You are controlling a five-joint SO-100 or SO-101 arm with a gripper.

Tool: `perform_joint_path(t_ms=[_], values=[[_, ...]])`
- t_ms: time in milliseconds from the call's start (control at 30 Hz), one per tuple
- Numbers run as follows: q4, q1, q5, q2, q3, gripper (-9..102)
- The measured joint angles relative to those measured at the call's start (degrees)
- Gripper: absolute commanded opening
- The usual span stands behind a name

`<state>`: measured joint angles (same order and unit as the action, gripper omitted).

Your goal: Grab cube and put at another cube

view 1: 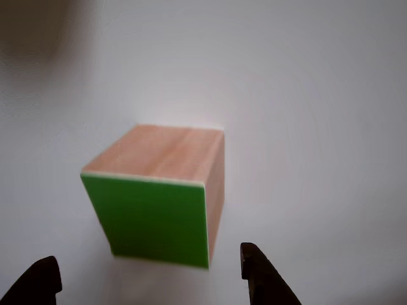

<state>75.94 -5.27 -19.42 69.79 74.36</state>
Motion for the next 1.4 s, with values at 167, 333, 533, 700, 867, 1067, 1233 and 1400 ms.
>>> perform_joint_path(t_ms=[167,333,533,700,867,1067,1233,1400], values=[[0.9,0.9,0.4,-5.6,-4.0,43],[1.2,1.6,0.4,-9.8,-7.2,43],[1.5,1.7,0.4,-12.4,-8.9,42],[1.6,1.8,0.4,-14.0,-10.2,39],[1.6,1.8,0.6,-15.2,-11.7,28],[1.4,1.8,0.6,-15.4,-14.0,14],[2.5,2.8,-0.5,-13.7,-13.3,13],[4.7,6.6,-0.4,-5.4,-12.2,13]])
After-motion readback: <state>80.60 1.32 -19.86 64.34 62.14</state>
